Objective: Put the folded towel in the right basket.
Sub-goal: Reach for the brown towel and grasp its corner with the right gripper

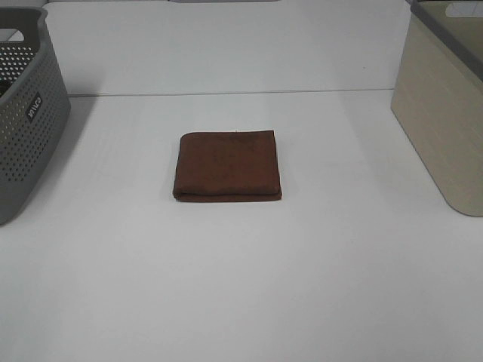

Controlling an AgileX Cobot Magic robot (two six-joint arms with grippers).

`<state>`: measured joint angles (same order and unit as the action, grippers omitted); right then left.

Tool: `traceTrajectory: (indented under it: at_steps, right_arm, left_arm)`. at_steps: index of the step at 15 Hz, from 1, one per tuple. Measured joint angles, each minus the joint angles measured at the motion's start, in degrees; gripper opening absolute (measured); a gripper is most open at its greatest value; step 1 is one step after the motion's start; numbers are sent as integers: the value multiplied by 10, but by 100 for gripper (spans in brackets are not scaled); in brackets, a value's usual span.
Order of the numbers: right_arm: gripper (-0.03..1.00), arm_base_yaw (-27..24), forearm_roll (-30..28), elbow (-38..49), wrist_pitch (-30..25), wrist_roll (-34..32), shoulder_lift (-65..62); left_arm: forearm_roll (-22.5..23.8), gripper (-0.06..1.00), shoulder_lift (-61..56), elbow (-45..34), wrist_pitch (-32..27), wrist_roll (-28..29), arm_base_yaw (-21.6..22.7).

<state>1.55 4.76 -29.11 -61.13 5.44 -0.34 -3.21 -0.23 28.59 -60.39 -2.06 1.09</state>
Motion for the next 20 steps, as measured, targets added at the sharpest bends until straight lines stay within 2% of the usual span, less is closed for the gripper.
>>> traceTrajectory:
  at_steps: [20]
  right_arm:
    - [65, 0, 0, 0, 0, 0, 0]
  left_arm:
    - [0, 97, 0, 0, 0, 0, 0]
